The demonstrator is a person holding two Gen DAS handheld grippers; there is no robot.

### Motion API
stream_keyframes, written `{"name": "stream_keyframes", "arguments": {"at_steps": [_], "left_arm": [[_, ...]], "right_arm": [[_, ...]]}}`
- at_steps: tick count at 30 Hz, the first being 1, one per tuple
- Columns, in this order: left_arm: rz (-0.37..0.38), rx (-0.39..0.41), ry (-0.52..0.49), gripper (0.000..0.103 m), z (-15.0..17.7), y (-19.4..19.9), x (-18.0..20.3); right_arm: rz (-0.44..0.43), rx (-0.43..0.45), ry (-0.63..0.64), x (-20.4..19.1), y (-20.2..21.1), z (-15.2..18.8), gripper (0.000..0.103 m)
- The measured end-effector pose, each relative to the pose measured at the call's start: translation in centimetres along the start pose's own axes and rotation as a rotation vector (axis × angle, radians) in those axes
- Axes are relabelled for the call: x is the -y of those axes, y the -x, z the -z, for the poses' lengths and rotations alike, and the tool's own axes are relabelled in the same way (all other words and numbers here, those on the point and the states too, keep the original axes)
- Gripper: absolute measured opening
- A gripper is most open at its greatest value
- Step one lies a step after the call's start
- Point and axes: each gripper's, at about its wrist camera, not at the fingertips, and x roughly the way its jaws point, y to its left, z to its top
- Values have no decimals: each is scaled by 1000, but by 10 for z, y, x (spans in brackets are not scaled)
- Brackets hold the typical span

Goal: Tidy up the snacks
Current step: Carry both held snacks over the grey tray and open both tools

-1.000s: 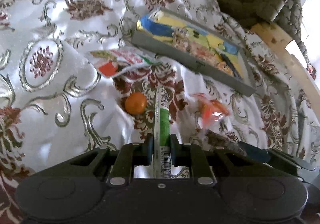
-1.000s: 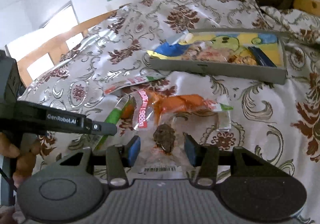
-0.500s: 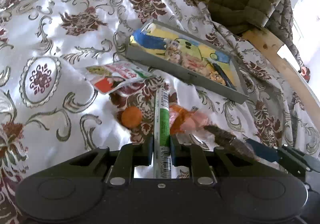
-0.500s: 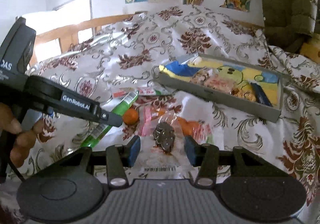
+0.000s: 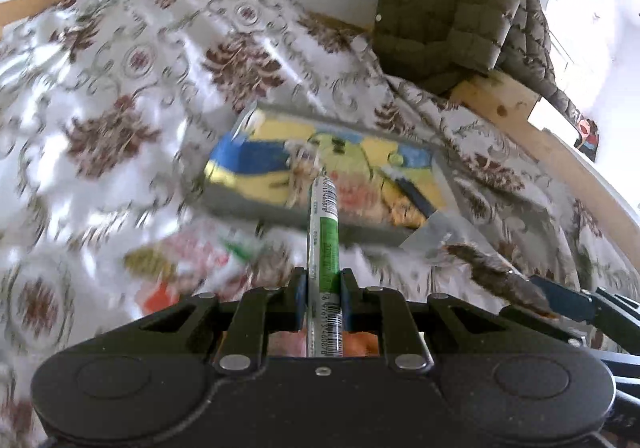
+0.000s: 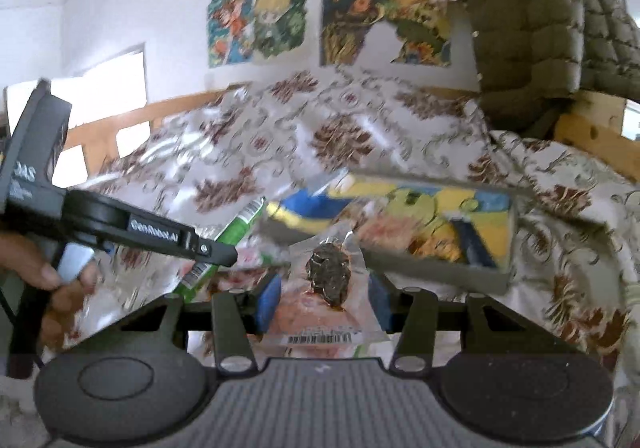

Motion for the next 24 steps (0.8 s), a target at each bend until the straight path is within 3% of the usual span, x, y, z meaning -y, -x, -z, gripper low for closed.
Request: {"name": "stream_keyframes", "arguments": {"at_steps": [8, 12, 19, 24], "left_arm": [[0, -3, -151, 18, -71, -58, 18], [17, 7, -155, 18, -93, -89, 13], [23, 20, -163, 18, -103, -149, 7], [35, 1, -109, 18, -99, -187, 4]], "right_arm": [[25, 37, -48, 48, -53, -45, 53], [35, 27, -89, 78, -100, -55, 53], [55, -18, -160, 115, -173, -44, 53], [65, -56, -178, 129, -198, -26, 53]]}}
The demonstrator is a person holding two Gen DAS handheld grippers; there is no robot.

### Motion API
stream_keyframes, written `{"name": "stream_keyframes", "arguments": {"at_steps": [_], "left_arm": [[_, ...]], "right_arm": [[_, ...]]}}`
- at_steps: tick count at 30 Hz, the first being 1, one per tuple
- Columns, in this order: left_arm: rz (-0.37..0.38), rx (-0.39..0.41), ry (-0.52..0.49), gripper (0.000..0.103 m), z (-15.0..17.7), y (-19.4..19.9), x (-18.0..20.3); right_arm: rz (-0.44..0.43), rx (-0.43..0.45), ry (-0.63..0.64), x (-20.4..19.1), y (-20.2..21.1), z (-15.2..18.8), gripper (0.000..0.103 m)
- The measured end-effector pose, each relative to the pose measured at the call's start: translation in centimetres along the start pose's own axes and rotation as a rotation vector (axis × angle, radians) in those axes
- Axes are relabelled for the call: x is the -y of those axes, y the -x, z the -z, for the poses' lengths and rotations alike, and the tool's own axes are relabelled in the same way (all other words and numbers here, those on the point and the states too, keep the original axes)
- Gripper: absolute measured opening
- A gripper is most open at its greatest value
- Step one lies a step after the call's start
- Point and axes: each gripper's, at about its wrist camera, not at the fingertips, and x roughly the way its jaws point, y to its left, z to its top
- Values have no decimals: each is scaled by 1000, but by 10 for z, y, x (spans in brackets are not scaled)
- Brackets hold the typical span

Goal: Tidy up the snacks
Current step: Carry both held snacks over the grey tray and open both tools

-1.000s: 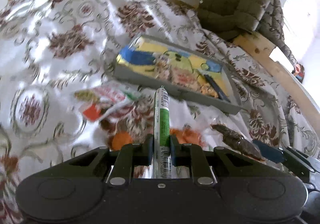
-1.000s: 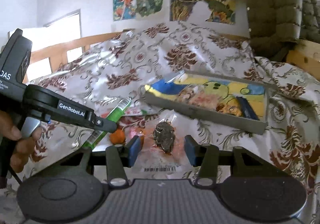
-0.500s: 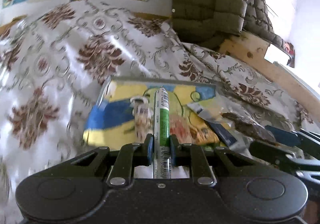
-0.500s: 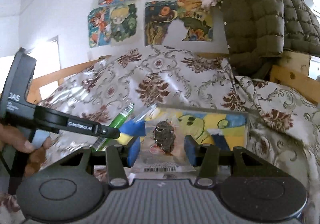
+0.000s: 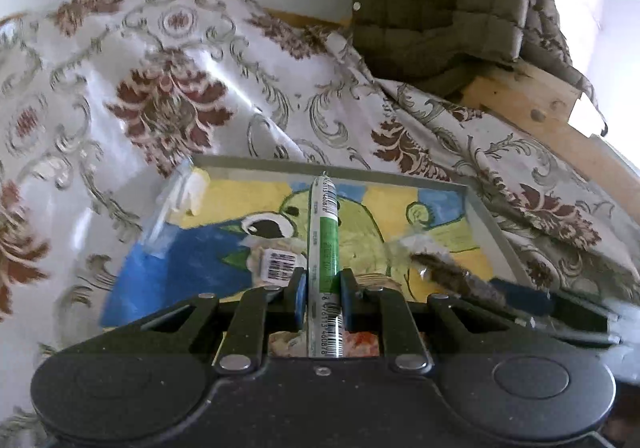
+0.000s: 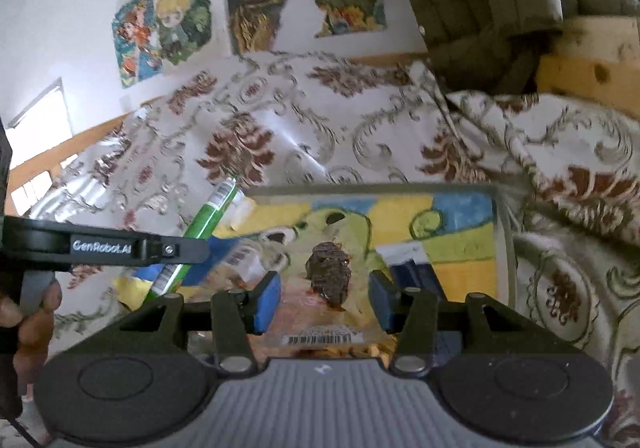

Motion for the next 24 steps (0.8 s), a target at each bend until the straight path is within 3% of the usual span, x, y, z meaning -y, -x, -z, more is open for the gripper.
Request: {"name": "stream_keyframes", "arguments": {"at_steps": [11, 19, 24], "left_arm": [[28, -11, 22, 18, 4, -39, 14], [14, -36, 18, 19, 12, -46, 18], [10, -32, 8, 26, 9, -41, 22]], "right_arm": [[23, -27, 18, 12, -16, 12, 54], [41, -38, 52, 11, -15, 17, 55], [45, -32, 45, 12, -8, 16, 67]]}}
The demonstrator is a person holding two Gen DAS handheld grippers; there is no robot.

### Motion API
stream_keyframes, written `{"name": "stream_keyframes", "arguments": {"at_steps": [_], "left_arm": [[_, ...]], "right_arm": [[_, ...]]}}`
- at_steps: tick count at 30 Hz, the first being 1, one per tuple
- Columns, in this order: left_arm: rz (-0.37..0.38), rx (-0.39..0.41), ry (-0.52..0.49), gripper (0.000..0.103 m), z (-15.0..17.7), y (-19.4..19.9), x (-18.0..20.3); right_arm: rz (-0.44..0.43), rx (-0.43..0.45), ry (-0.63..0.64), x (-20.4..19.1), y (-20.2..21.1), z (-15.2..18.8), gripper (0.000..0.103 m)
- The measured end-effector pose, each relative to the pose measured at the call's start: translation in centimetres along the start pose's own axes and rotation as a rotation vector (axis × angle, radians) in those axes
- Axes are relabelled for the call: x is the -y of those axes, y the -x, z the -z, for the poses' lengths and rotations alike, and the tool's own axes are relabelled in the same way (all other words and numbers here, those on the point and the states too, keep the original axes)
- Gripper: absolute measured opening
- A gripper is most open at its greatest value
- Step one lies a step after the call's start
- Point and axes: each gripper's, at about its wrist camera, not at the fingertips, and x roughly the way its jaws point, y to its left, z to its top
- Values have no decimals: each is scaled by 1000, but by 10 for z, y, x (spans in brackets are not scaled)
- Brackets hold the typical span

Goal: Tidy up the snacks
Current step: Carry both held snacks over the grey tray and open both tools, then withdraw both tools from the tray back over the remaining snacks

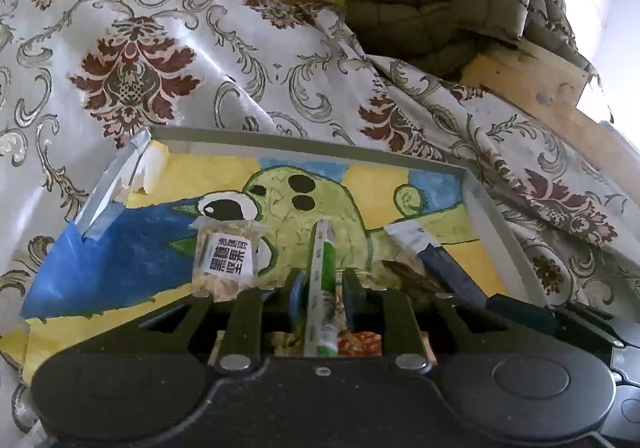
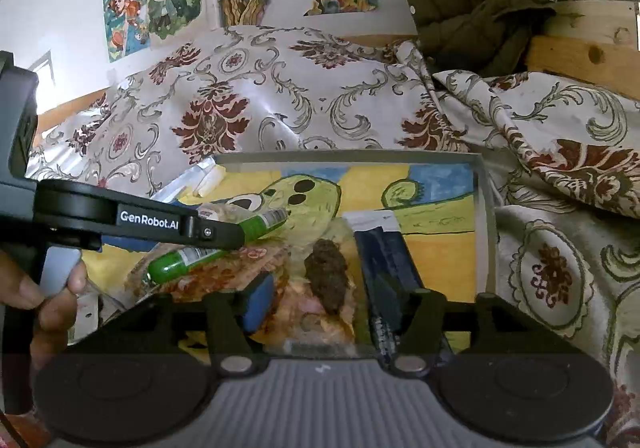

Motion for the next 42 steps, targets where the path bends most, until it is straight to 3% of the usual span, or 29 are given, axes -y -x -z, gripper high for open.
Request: {"name": "stream_keyframes", "arguments": {"at_steps": [8, 17, 26, 33, 37, 42], "left_arm": [[-29, 53, 16, 67, -1, 27, 3], [-72, 163, 17, 95, 1, 88, 8], [-122, 262, 40, 102, 31, 164, 23], [-117, 310, 13, 102, 71, 216, 43], [-120, 290, 42, 102, 96, 235, 48], [-152, 267, 6, 102, 126, 256, 54]], "right_arm": [[30, 48, 15, 2, 30, -9, 85], [71, 116, 6, -1, 76, -21, 100], [101, 170, 26, -23, 145, -13, 103], [154, 216, -42, -34, 201, 17, 103], [168, 212, -53, -40, 223, 32, 103], [173, 230, -43, -55, 246, 45, 103]]}}
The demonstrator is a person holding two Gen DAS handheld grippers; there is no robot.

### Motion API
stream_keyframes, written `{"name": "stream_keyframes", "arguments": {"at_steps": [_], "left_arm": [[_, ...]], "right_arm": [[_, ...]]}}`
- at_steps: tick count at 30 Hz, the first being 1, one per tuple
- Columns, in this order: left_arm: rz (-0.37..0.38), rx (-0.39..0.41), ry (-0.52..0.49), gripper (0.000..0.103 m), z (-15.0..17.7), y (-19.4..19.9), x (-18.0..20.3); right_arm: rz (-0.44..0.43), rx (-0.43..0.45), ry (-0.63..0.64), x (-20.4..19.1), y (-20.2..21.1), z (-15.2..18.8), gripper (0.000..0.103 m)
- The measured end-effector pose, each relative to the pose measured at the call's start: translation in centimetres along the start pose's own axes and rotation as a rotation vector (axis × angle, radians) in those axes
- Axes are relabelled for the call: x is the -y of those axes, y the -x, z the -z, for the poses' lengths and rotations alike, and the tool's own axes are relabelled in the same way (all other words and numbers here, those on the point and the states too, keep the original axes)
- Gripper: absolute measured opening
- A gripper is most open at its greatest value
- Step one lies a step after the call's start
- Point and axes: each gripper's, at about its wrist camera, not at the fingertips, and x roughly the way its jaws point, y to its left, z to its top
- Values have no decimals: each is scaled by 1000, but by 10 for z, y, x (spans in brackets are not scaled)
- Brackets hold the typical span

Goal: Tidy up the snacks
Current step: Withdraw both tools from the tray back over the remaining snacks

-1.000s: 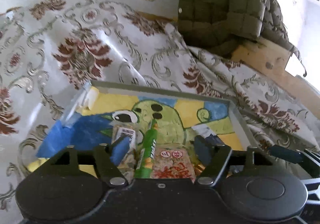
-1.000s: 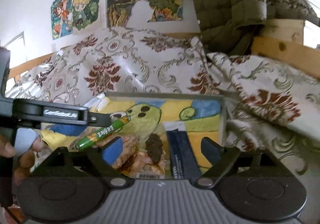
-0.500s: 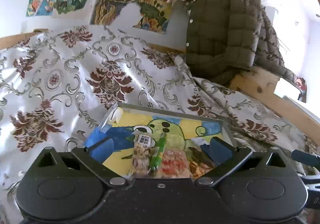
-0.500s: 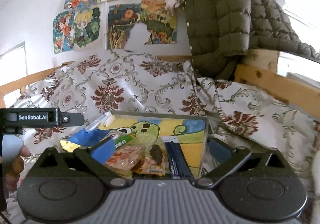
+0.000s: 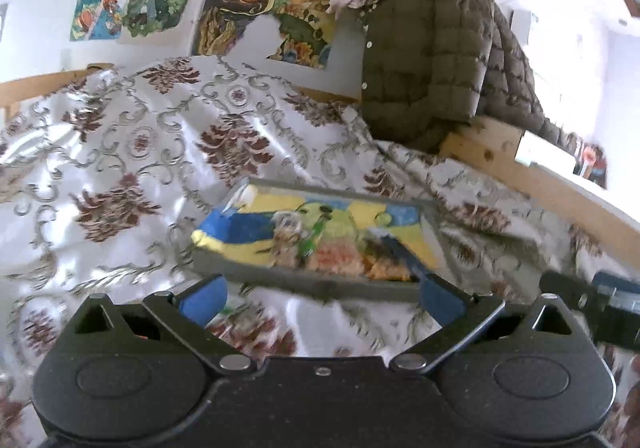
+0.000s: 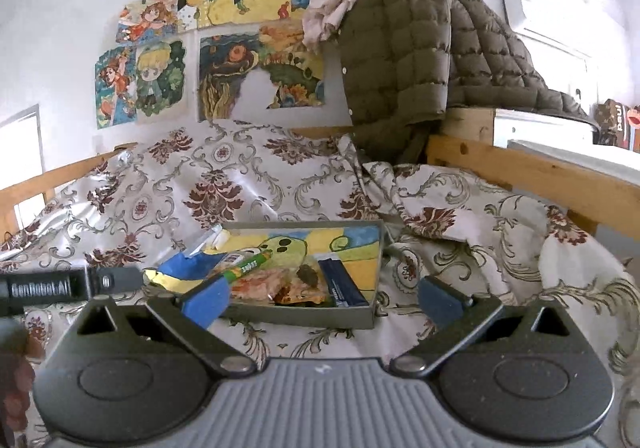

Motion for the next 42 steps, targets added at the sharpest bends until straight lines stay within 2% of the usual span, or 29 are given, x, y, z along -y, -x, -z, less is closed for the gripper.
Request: {"name": "stream_keyframes", "arguments": {"at_steps": [6, 11, 16, 20, 25, 28, 33, 42], "left_arm": [[-38, -5, -46, 102, 23, 36, -5], [-95, -20, -31, 102, 39, 60, -15], [-160, -12, -15, 102, 46, 73, -25], [-208, -46, 10, 102, 46, 79, -32], [-273, -95, 15, 102, 49, 79, -43], [-308, -130, 36, 102, 51, 78, -49], [-338, -175, 48, 102, 58, 75, -53], [-355, -192, 7, 102, 60, 69, -51]], "right_arm": [[-17, -6, 2, -16, 29, 17, 103], [-29, -30, 34, -32, 44, 28, 103], [-37, -54, -1, -34, 53, 36, 103], [-41, -87, -9, -34, 56, 42, 103], [-52, -177, 25, -40, 47, 50, 103], [-65, -194, 38, -46, 45, 53, 103], [-79, -215, 43, -51, 41, 58, 103], [-96, -231, 41, -52, 35, 61, 103]]}}
